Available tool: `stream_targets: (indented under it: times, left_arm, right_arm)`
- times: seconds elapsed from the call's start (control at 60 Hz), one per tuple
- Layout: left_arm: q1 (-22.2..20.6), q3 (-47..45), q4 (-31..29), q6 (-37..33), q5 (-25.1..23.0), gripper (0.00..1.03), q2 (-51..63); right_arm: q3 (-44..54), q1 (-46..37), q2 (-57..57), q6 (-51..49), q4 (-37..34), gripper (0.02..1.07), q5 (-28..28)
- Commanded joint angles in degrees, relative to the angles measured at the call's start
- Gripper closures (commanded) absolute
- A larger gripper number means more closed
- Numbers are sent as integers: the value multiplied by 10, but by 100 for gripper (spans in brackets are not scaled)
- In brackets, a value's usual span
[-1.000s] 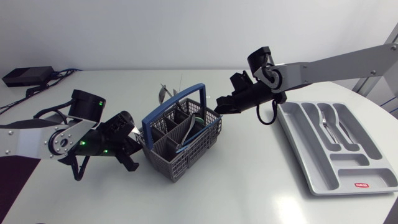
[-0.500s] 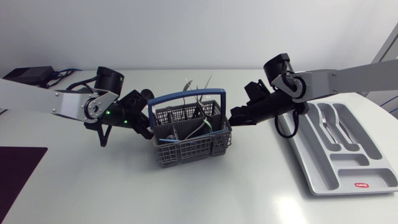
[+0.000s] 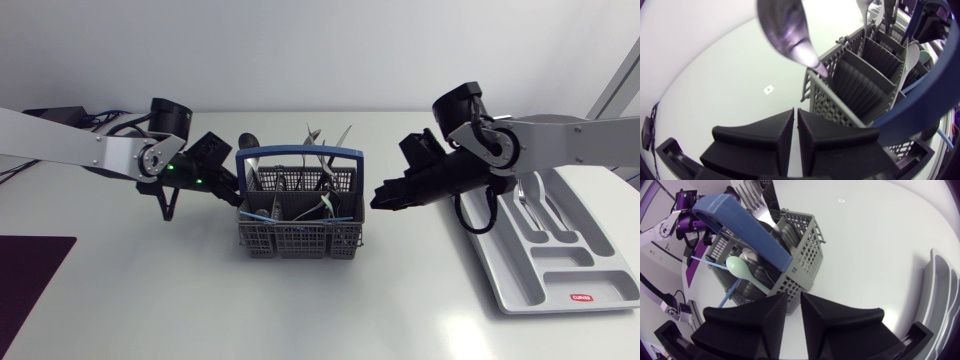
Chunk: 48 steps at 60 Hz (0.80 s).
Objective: Sort the cutlery from the basket into the organizer compartments.
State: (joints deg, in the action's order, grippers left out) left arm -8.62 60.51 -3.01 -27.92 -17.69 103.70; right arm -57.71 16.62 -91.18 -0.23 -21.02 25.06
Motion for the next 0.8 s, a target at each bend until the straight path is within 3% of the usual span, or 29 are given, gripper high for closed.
stream_targets:
  times: [0.0, 0.083, 0.2, 0.3, 0.4, 0.55, 0.783]
  left_arm:
    - [28, -26, -27, 0, -15, 82, -53]
    - [48, -36, -73, -1, -38, 80, -103]
    - [74, -25, -198, -8, -99, 78, -171]
    - [79, -13, -300, -31, -140, 75, -211]
    - [74, -7, -357, -41, -168, 75, -240]
    - [42, -2, -395, -35, -176, 75, -269]
    - [-27, -10, -390, -9, -176, 75, -269]
  right_arm:
    - [26, -6, 33, -17, 1, 53, -13]
    - [40, -15, 62, -24, 1, 47, -16]
    - [54, -22, 95, -37, -13, 44, -16]
    - [65, -21, 118, -49, -26, 38, -15]
    - [73, -19, 141, -52, -40, 35, -15]
    - [74, -19, 172, -57, -65, 32, -13]
    - [77, -5, 201, -59, -86, 27, -13]
